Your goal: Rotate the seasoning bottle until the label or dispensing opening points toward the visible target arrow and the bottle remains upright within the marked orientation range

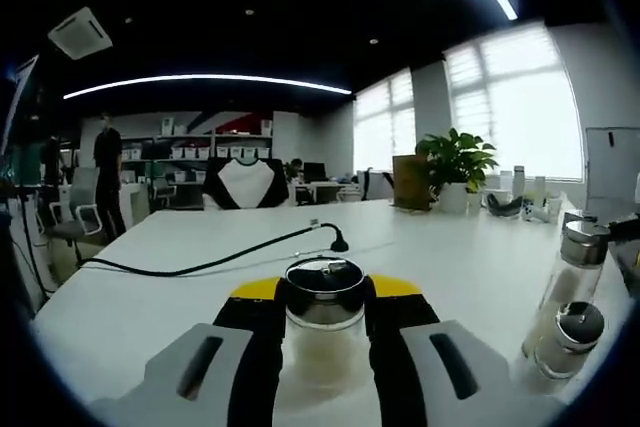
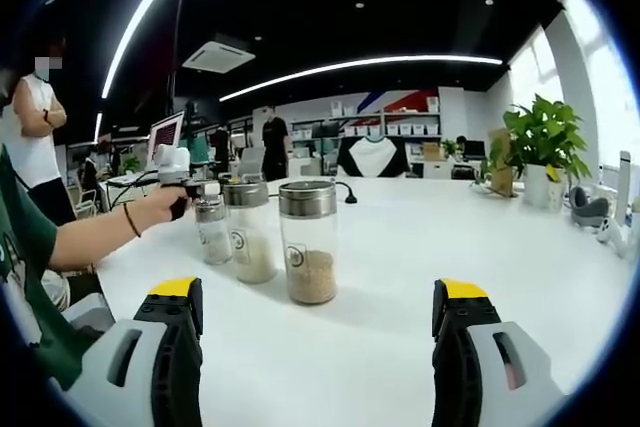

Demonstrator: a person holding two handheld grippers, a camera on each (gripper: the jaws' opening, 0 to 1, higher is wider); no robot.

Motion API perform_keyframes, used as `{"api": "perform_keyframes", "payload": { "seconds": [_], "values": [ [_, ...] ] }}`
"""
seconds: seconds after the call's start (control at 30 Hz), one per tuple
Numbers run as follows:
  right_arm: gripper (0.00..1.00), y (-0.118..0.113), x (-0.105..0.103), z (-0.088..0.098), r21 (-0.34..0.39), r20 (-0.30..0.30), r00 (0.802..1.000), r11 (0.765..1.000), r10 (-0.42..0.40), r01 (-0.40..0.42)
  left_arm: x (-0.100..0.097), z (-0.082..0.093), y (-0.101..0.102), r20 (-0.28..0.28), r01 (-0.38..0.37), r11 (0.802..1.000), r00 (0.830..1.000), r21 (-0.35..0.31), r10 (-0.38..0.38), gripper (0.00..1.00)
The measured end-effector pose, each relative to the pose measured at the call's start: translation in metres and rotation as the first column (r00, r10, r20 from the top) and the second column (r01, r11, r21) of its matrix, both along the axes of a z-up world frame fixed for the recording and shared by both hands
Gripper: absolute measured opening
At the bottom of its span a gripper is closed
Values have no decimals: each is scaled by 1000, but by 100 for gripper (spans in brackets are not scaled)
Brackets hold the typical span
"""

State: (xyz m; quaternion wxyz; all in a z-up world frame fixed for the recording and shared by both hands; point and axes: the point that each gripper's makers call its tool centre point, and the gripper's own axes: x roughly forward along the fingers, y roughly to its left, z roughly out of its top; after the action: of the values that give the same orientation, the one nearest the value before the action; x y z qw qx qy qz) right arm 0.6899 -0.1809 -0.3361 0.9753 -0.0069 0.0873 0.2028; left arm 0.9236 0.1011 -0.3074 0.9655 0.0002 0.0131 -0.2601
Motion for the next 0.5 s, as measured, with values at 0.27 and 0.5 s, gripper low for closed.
{"api": "perform_keyframes", "payload": {
  "seconds": [0.27, 0.5],
  "values": [
    [98, -1, 1, -2, 2, -3, 1000, 1000, -2, 2, -24, 12, 15, 8, 10, 1000, 1000, -12, -10, 32],
    [98, 1, 0, -1, 0, -3, 1000, 1000, 5, -5, -47, 16, 14, -3, 48, 998, 999, -43, -48, 32]
  ]
}}
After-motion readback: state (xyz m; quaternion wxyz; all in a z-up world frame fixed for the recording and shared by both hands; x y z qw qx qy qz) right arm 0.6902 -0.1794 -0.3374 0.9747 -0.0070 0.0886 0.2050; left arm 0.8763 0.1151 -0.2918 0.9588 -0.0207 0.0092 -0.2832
